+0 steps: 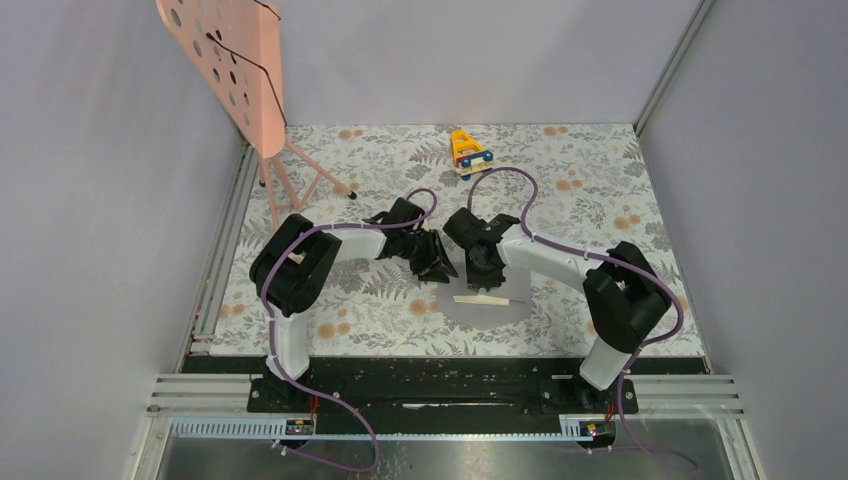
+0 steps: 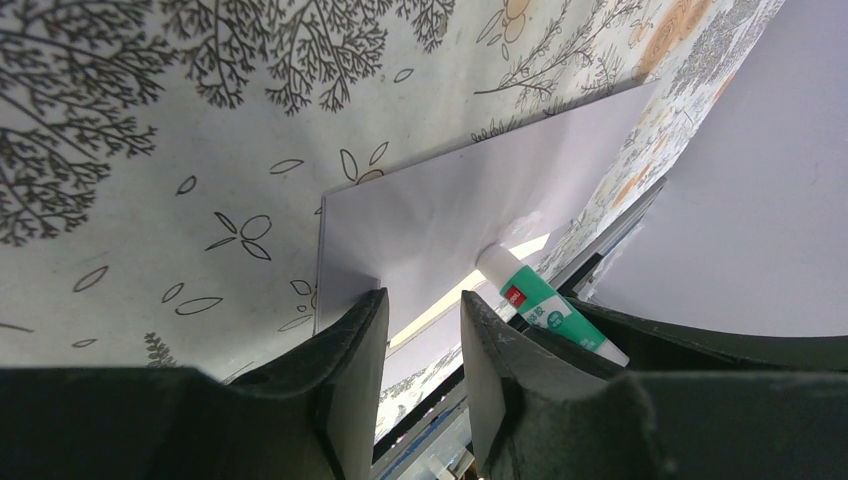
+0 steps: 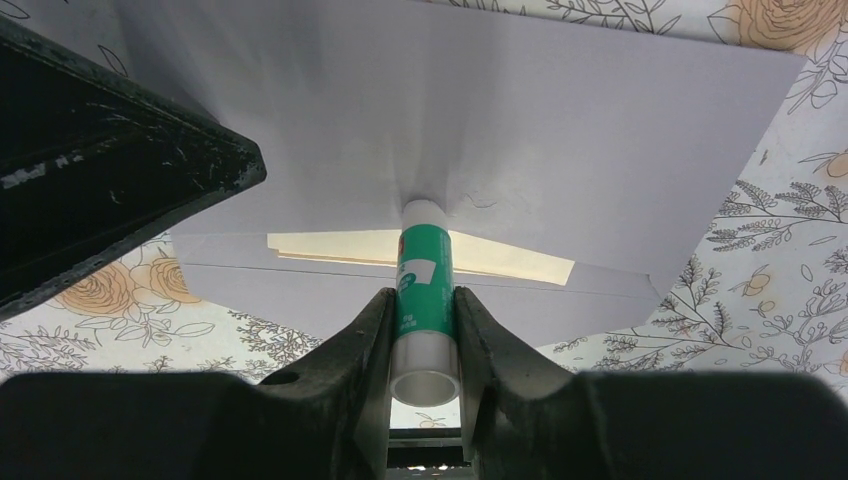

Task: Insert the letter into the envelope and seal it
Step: Paint the envelope at the center of the board.

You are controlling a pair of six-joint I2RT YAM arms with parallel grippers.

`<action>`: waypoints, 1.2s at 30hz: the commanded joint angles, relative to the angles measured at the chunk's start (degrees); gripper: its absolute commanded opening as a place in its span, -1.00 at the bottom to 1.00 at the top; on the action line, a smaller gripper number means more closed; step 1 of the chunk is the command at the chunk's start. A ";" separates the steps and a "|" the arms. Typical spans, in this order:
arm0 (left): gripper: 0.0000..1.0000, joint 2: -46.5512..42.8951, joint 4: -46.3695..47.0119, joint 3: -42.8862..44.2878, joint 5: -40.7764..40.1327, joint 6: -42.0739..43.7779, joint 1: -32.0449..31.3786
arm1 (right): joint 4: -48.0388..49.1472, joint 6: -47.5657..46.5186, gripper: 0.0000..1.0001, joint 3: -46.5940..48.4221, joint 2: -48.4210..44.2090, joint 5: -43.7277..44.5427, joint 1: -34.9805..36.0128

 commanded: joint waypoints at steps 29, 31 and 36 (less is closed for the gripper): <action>-0.31 1.64 -4.17 -2.15 -3.61 2.16 -0.48 | -4.28 -2.04 -1.00 4.42 1.18 0.10 -1.13; -0.31 1.75 -4.30 -2.00 -3.39 2.12 -0.48 | -4.46 -2.13 -1.00 6.13 2.65 -0.28 0.18; -0.31 1.61 -4.56 -1.87 -3.57 2.11 -0.48 | -3.76 -1.88 -1.00 6.99 3.82 -1.99 1.24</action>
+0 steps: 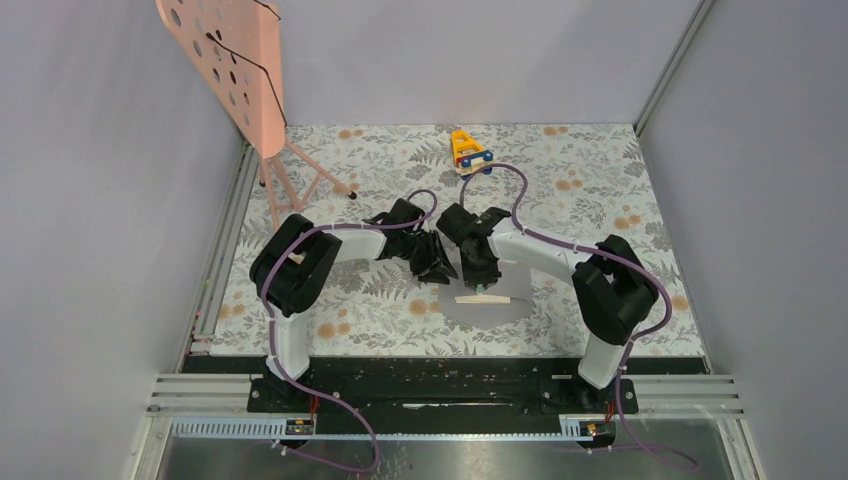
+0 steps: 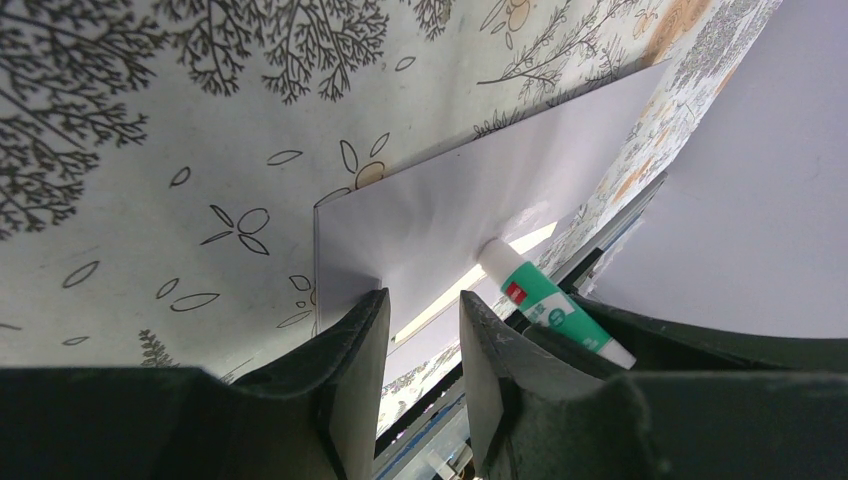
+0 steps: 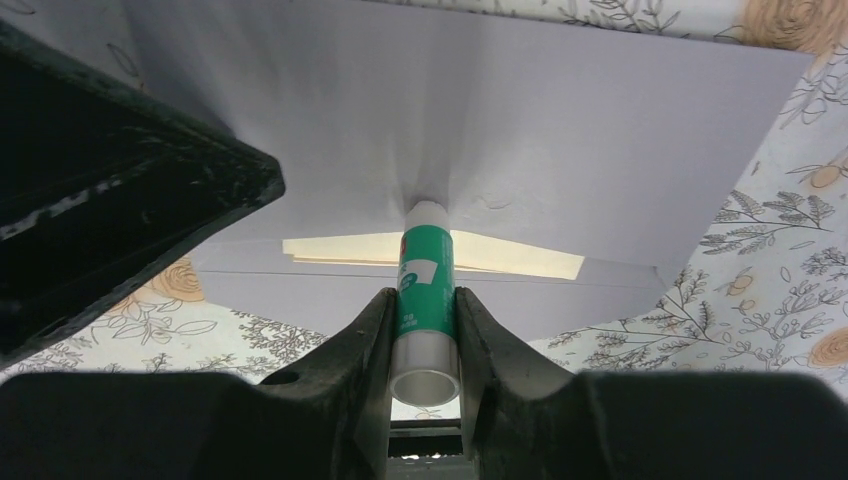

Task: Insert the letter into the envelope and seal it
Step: Paint the envelope at the center of the board.

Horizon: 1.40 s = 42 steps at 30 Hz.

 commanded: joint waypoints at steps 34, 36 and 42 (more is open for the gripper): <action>-0.31 1.89 -4.74 -1.45 -3.81 2.47 -0.26 | -0.61 -2.20 -1.00 -1.59 -1.78 -1.01 -3.61; -0.31 1.81 -4.73 -1.55 -3.80 2.46 -0.24 | -0.85 -2.18 -1.00 0.74 -0.42 -1.62 -2.33; -0.31 1.62 -4.72 -1.66 -3.88 2.46 -0.26 | -0.90 -1.69 -1.00 4.67 1.81 -3.72 0.10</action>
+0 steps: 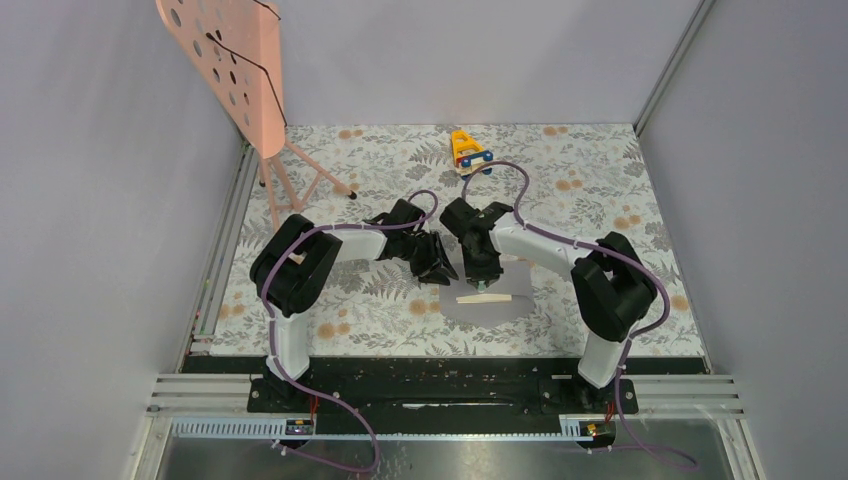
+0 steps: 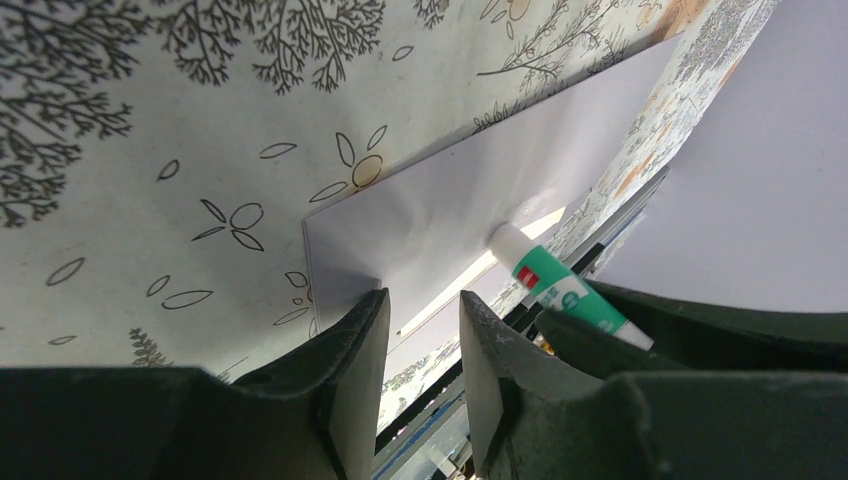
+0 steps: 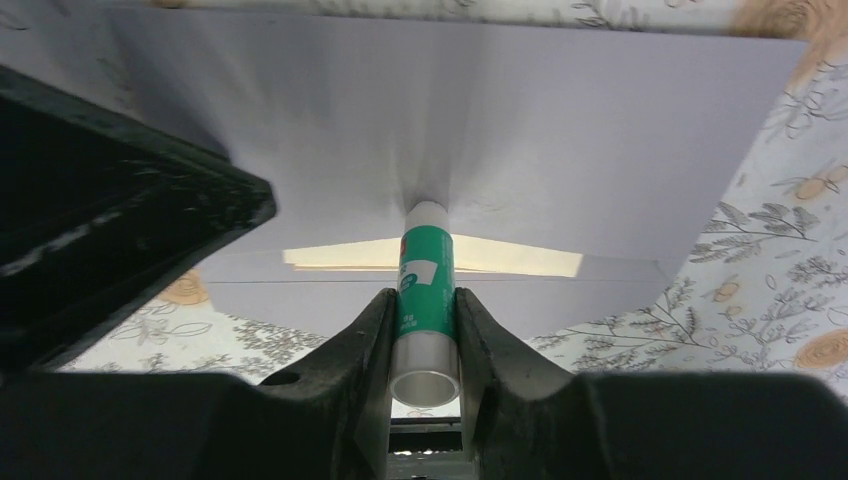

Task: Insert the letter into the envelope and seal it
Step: Paint the envelope at the center of the board.

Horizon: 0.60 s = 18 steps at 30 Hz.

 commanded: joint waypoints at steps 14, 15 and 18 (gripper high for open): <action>-0.31 1.82 -4.42 -1.70 -3.98 2.30 -0.19 | 1.80 0.73 -1.00 -7.81 -3.95 1.54 -2.43; -0.31 1.84 -4.38 -1.69 -3.92 2.32 -0.16 | 1.70 0.58 -1.00 -8.48 -4.44 1.96 -3.01; -0.31 1.78 -4.40 -1.68 -3.88 2.30 -0.13 | 1.67 0.11 -1.00 -9.99 -5.67 2.17 -4.44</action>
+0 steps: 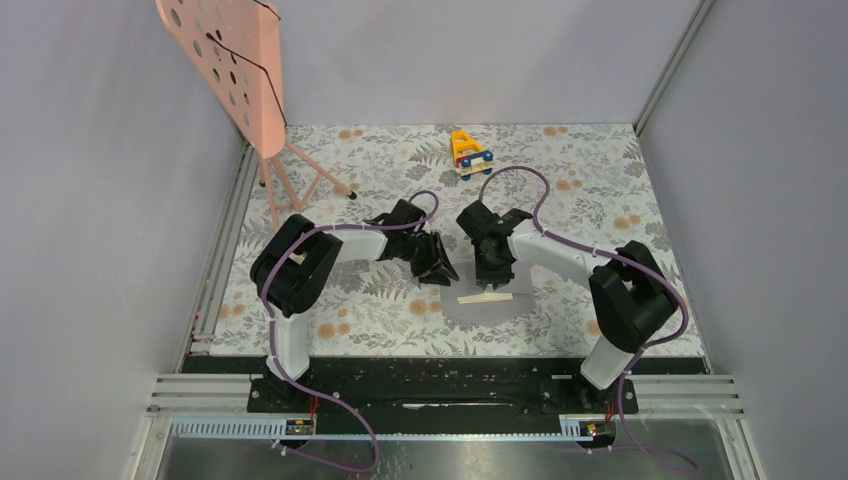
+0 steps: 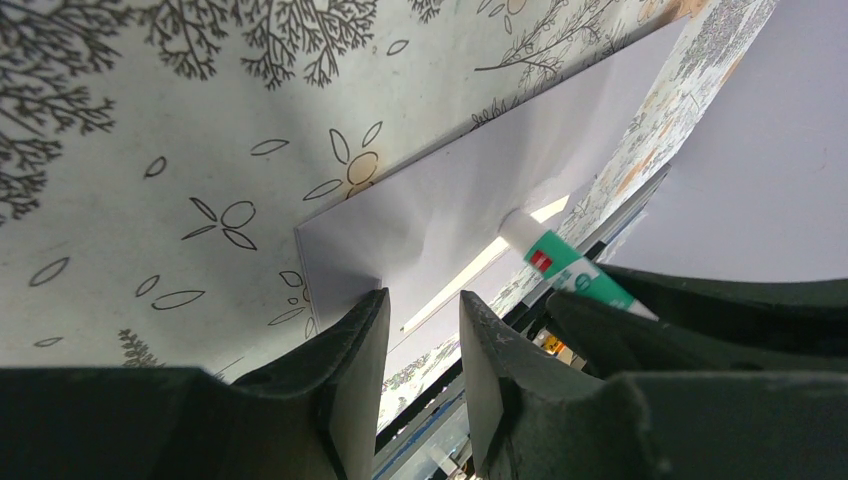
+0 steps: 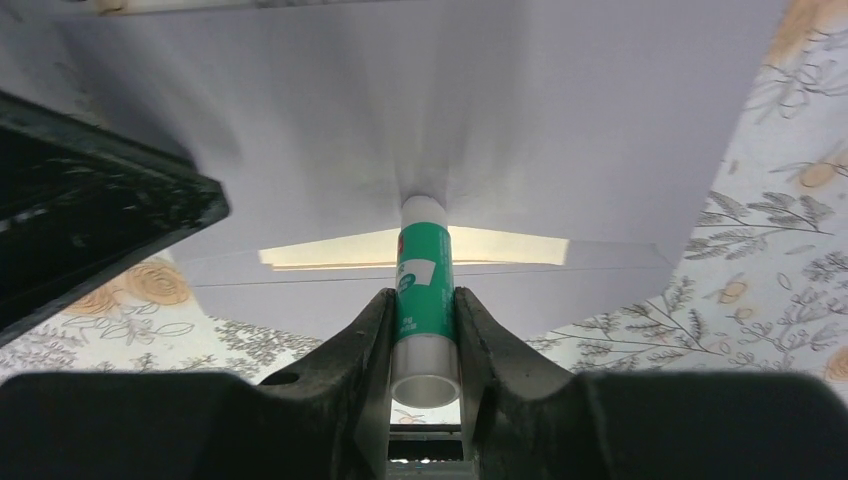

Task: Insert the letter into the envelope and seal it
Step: Paint the envelope at the center of the board.

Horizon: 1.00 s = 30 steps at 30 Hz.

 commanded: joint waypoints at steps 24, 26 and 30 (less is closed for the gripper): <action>-0.31 1.35 -5.14 -1.42 -4.27 2.28 -0.08 | -3.45 -1.22 -1.00 7.05 4.73 -2.61 1.54; -0.31 1.45 -5.35 -1.22 -4.32 2.40 -0.06 | -3.24 -1.22 -1.00 7.23 4.84 -2.93 1.75; -0.31 1.77 -5.66 -0.72 -4.18 2.56 -0.08 | -3.07 -1.19 -1.00 5.83 4.30 -1.36 1.72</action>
